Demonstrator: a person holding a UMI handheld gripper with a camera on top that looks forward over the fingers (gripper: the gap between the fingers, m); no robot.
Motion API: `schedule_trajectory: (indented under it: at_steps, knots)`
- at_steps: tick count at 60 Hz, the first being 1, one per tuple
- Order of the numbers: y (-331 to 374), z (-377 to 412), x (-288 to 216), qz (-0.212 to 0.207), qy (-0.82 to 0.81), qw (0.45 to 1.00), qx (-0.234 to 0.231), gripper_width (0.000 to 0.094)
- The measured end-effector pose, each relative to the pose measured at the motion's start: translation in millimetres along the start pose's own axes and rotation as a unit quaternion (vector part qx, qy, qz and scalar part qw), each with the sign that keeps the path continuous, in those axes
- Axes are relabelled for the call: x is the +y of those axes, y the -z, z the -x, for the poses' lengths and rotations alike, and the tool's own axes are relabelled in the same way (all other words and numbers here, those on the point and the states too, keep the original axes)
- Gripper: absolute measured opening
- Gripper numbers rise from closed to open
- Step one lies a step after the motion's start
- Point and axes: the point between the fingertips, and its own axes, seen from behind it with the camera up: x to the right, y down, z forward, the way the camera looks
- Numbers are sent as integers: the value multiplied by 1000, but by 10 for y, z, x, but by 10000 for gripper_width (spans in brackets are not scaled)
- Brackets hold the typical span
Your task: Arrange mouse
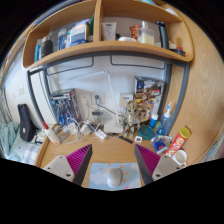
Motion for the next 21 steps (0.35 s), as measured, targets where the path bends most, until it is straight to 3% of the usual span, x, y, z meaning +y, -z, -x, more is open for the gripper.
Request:
schedule_trajectory:
  at_steps: [21]
  knots:
    - [241, -24, -68, -7, -4, 1000, 1, 843]
